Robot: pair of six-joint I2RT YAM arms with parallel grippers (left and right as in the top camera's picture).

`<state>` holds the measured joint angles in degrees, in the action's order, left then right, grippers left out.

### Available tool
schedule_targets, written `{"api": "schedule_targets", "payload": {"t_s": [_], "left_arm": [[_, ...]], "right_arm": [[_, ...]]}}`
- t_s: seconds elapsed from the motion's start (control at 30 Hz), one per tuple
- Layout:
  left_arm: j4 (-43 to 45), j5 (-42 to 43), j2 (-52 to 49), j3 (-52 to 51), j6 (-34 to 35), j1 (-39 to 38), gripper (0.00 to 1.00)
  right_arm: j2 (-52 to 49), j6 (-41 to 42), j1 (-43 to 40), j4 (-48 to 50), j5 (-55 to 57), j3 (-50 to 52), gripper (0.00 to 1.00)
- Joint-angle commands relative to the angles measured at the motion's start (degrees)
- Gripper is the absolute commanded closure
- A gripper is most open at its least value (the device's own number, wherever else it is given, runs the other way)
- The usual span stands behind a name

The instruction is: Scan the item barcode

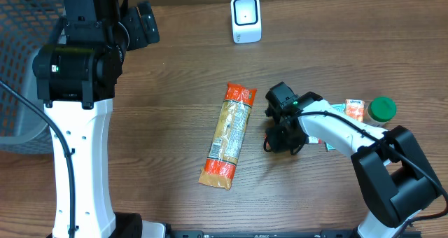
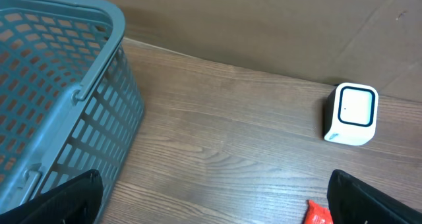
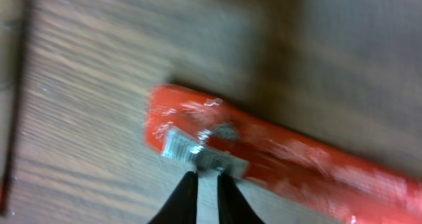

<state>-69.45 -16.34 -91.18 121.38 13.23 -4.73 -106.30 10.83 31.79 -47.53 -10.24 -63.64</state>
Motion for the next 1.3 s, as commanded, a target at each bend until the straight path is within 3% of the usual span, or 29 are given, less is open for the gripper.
{"api": "schedule_targets", "payload": {"t_s": [0.0,0.23,0.5,0.77,1.27], "left_arm": [[0.0,-0.6,0.2,0.5,-1.0,0.2,0.00],[0.0,-0.6,0.2,0.5,-1.0,0.2,0.00],[0.0,-0.6,0.2,0.5,-1.0,0.2,0.00],[0.0,-0.6,0.2,0.5,-1.0,0.2,0.00],[0.0,-0.6,0.2,0.5,-1.0,0.2,0.00]], "right_arm": [[0.5,-0.4,0.4,3.7,-0.4,-0.2,0.87],[0.5,-0.5,0.2,5.7,-3.9,-2.6,0.94],[1.6,-0.7,-4.8,-7.0,-3.8,-14.3,0.87],[1.6,-0.6,-8.7,-17.5,0.8,-12.3,0.84],[1.5,0.3,-8.6,-6.0,3.0,-1.8,0.84]]}}
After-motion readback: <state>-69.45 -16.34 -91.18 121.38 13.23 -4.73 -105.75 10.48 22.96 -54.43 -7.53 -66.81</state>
